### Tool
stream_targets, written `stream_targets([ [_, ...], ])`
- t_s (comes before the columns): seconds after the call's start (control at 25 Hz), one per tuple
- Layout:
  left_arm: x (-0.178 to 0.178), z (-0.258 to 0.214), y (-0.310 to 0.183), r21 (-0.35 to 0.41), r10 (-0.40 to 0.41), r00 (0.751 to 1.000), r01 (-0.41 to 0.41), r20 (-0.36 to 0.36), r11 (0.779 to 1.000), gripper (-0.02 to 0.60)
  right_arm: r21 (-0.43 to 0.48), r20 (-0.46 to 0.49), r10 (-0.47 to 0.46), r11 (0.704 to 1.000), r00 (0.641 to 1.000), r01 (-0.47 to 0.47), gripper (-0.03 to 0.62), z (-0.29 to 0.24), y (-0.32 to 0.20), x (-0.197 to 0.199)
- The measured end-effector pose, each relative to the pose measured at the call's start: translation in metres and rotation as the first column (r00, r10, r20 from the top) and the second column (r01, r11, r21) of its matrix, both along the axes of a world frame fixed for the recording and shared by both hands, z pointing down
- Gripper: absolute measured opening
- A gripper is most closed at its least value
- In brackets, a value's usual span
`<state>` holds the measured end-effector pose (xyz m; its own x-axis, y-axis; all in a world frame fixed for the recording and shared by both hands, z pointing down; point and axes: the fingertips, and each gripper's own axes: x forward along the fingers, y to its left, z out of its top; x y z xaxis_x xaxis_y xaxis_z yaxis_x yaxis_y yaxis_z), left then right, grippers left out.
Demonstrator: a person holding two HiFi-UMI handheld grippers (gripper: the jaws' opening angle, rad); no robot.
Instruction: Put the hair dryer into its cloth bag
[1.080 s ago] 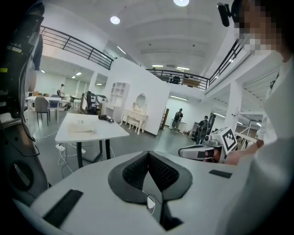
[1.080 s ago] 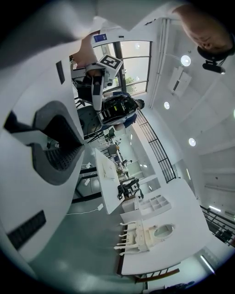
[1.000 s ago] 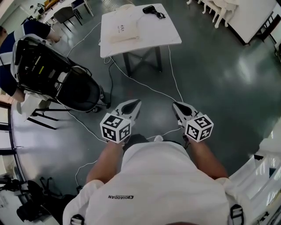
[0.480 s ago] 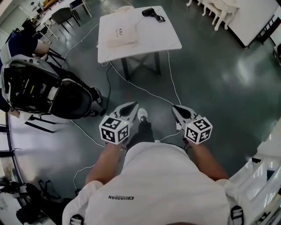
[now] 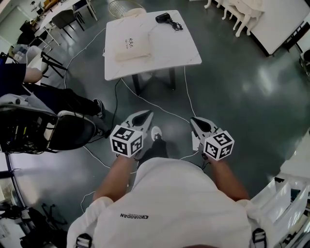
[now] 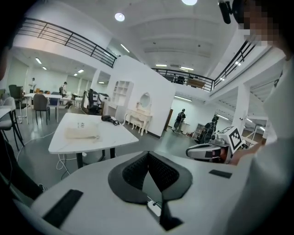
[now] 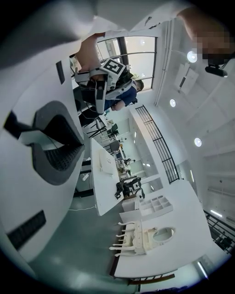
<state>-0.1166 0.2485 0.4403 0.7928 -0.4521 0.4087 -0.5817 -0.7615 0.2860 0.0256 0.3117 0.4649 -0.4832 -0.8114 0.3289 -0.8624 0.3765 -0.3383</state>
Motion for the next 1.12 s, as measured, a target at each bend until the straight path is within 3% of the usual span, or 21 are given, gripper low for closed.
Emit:
stream_targets([
  [0.24, 0.005, -0.012, -0.056, 0.005, 0.027, 0.999, -0.027, -0.021, 1.000, 0.029, 0.010, -0.031, -0.005, 1.000, 1.000, 0.005, 0.021, -0.014, -0.050, -0.004],
  [0.44, 0.002, -0.020, -0.144, 0.013, 0.037, 0.999, -0.037, -0.028, 0.999, 0.029, 0.003, -0.039, 0.006, 1.000, 0.999, -0.006, 0.021, -0.021, -0.139, -0.009],
  [0.68, -0.013, -0.007, -0.215, -0.003, 0.031, 0.999, -0.031, -0.022, 1.000, 0.029, -0.004, -0.047, 0.016, 1.000, 0.999, -0.016, 0.021, -0.018, -0.206, -0.017],
  [1.12, -0.015, -0.008, -0.308, 0.014, 0.063, 0.997, -0.063, -0.035, 0.998, 0.029, -0.023, -0.073, 0.033, 0.999, 0.997, -0.035, 0.021, -0.016, -0.295, -0.022],
])
